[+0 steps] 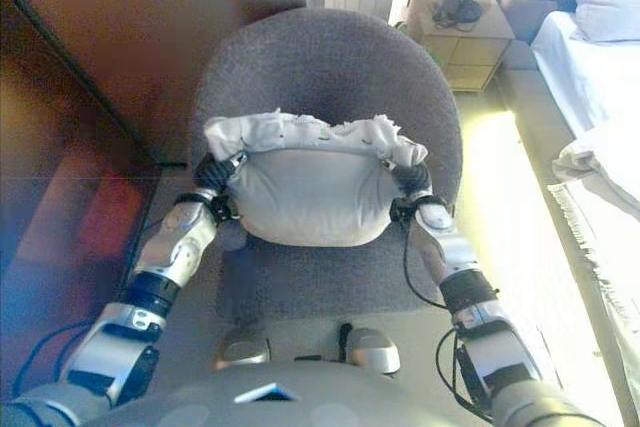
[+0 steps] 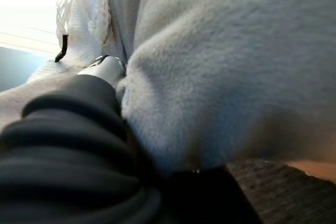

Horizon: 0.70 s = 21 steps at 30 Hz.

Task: Pick up the cushion and take it to the sofa

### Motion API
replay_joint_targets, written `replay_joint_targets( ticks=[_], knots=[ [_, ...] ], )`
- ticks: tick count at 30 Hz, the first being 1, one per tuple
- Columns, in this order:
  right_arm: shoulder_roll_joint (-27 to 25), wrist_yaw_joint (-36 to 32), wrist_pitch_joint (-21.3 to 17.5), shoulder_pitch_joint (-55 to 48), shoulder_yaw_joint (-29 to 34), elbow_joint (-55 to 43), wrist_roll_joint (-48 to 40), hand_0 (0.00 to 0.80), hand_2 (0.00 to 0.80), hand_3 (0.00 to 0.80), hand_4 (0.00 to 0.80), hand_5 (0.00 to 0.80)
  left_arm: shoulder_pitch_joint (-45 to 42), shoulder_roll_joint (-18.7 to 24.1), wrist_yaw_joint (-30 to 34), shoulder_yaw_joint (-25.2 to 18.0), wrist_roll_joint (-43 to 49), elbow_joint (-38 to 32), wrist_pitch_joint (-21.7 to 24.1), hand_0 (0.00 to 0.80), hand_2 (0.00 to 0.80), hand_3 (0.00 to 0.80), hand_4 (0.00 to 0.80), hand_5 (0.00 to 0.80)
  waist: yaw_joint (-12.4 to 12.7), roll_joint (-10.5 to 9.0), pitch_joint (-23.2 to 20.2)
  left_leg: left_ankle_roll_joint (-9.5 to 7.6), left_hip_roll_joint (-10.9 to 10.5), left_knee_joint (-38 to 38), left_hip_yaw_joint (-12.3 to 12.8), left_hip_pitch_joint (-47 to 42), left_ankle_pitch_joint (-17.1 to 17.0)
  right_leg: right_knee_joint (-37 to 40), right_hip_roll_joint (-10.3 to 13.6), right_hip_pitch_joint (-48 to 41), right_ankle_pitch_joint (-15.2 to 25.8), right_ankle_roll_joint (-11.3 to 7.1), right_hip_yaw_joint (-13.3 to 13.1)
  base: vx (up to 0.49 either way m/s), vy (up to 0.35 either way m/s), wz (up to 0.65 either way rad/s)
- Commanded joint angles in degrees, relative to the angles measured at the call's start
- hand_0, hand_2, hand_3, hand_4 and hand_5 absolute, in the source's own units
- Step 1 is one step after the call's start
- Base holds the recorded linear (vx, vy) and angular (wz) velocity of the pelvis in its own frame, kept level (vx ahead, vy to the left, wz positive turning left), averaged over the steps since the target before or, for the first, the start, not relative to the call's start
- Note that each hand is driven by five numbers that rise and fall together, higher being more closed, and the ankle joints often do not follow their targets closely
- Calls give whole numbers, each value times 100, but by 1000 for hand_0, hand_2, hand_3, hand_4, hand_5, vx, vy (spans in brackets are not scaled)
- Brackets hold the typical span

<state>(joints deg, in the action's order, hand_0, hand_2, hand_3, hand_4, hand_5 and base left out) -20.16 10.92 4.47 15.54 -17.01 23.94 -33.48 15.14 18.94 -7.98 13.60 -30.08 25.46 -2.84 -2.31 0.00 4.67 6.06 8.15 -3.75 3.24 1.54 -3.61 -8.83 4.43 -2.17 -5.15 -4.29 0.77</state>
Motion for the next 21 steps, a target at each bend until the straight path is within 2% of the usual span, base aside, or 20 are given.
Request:
replay_joint_targets(
  ticks=[1, 3, 4, 6, 7, 10, 12, 13, 14, 15, 16, 18, 21],
  knots=[
    [39, 94, -385, 616, 182, -173, -315, 800, 800, 800, 800, 800, 492, 174, 6, -201, -191, -209, 679, 800, 800, 800, 800, 800, 6, -84, -309, -155, -209, -343, 52, 0, 397, -314, 471, 61, 222, -429, 122, 48, 104, -2],
    [82, 233, -459, 682, 182, -27, -323, 800, 800, 800, 800, 800, 546, 203, 29, -169, -117, -212, 648, 800, 800, 800, 800, 800, 73, -64, -301, -262, -334, -397, 163, 25, 487, -744, 612, 188, 309, -489, 322, 37, 132, 10],
    [134, 308, -487, 715, 197, 32, -306, 800, 800, 800, 800, 800, 551, 238, 8, -154, -69, -252, 624, 800, 800, 800, 800, 800, 117, -13, -255, -335, -354, -440, 264, 12, 556, -1312, 750, 380, 430, -481, 487, 41, 144, -8],
    [198, 455, -535, 754, 186, 118, -293, 800, 800, 800, 800, 800, 548, 274, -19, -139, -87, -271, 600, 800, 800, 800, 800, 800, 156, 32, -174, -391, -371, -521, 348, -50, 660, -1866, 877, 623, 515, -432, 552, 72, 107, -7],
    [236, 581, -554, 788, 166, 175, -298, 800, 800, 800, 800, 800, 529, 293, -22, -128, -151, -256, 570, 800, 800, 800, 800, 800, 176, 33, -130, -398, -393, -535, 359, -128, 706, -1897, 933, 703, 607, -389, 567, 131, 11, -13],
    [281, 788, -600, 857, 134, 321, -295, 800, 800, 800, 800, 800, 552, 312, 16, -79, -119, -231, 380, 800, 800, 800, 800, 800, 191, -71, -119, -291, -442, -525, 304, -248, 755, -966, 963, 557, 689, -387, 570, 166, -106, -15],
    [187, 807, -578, 922, 179, 379, -323, 800, 800, 800, 800, 800, 639, 334, 23, 4, -74, -191, 299, 800, 800, 800, 800, 800, 136, -156, -110, -213, -452, -602, 221, -261, 874, -183, 915, 470, 727, -484, 401, 150, -189, 8],
    [125, 777, -561, 935, 210, 386, -351, 800, 800, 800, 800, 800, 655, 362, 35, 21, -93, -194, 275, 800, 800, 800, 800, 800, 99, -190, -76, -198, -430, -702, 213, -232, 944, -172, 890, 526, 820, -519, 241, 85, -178, 31],
    [41, 691, -477, 965, 274, 352, -325, 800, 800, 800, 800, 800, 649, 360, 12, 7, -93, -227, 258, 800, 800, 800, 800, 800, 98, -209, -33, -168, -355, -838, 181, -160, 980, -170, 842, 529, 703, -574, 170, 33, -158, 43],
    [-32, 605, -400, 1062, 304, 350, -296, 800, 800, 800, 800, 800, 657, 354, -13, -17, -76, -275, 254, 800, 800, 800, 800, 800, 138, -259, 11, -118, -254, -1059, 220, -22, 1028, -161, 871, 518, 640, -594, 270, -42, -178, 43],
    [-105, 542, -330, 1196, 274, 326, -255, 800, 800, 800, 800, 800, 720, 349, -76, 8, -119, -303, 285, 800, 800, 800, 800, 800, 158, -308, 83, -53, -143, -1393, 226, 204, 1092, -198, 873, 552, 582, -595, 261, -128, -185, 22],
    [-193, 542, -315, 1611, 80, 417, -133, 800, 800, 800, 800, 800, 1072, 315, -238, 130, -239, -238, 289, 800, 800, 800, 800, 800, 196, -342, 261, 14, 50, -2004, 259, 729, 1207, -517, 856, 825, 439, -544, 361, -194, -148, 14],
    [-294, 726, -331, 2244, -116, 590, -218, 800, 800, 800, 800, 800, 1647, 289, -371, 297, -361, -41, 285, 800, 800, 800, 800, 800, 167, -322, 523, 83, 292, -2466, 406, 1334, 1249, -968, 879, 1286, 323, -505, 496, -254, -88, 17]
  ],
)
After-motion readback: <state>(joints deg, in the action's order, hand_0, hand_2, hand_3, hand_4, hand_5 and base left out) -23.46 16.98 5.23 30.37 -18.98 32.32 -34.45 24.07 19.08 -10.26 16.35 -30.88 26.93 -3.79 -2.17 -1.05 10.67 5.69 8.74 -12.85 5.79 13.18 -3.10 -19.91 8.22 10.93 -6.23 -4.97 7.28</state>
